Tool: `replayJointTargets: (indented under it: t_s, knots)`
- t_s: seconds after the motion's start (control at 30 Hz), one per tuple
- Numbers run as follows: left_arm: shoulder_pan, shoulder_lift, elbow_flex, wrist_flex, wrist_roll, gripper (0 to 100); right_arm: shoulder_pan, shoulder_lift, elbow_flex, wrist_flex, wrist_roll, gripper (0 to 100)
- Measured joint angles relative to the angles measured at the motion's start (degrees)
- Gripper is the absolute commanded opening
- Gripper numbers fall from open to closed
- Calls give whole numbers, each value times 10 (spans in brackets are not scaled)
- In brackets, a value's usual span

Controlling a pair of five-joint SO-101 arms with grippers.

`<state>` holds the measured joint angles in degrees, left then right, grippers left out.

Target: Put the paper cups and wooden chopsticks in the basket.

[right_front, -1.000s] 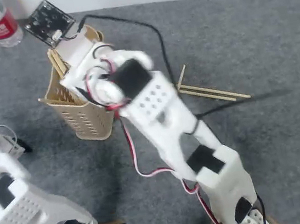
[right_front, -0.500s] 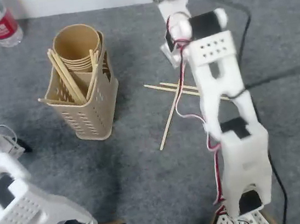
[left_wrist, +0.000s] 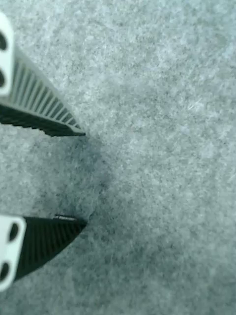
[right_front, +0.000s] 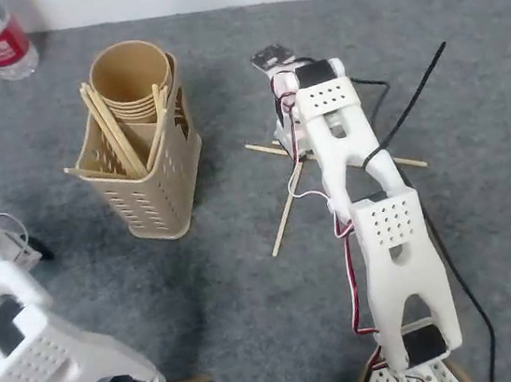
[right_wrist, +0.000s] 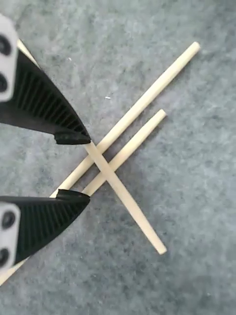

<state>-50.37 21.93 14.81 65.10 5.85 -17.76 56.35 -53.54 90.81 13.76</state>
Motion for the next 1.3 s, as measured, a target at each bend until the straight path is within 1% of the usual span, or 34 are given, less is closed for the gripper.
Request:
replayJointTargets:
  t_s: [0.47, 0.7, 0.93, 1.0, 1.07, 1.1, 1.17, 1.23, 1.3]
  knots:
    - [0, 0, 0, 0, 0, 272, -6, 0, 0, 18, -2, 159]
    - [0, 0, 0, 0, 0, 272, -20, 0, -35, 61, -17, 159]
    - [0, 0, 0, 0, 0, 272, -29, 17, -38, 38, -21, 154]
    - [0, 0, 0, 0, 0, 272, -28, 39, -38, 26, -21, 130]
    - [0, 0, 0, 0, 0, 272, -25, 46, -40, 26, -21, 27]
    - [0, 0, 0, 0, 0, 272, -25, 46, -41, 26, -21, 0]
    - [0, 0, 0, 0, 0, 272, -23, 48, -50, 29, -21, 31]
    - [0, 0, 0, 0, 0, 272, -24, 49, -53, 35, -17, 2]
    - [0, 0, 0, 0, 0, 272, -25, 49, -55, 43, 4, 8]
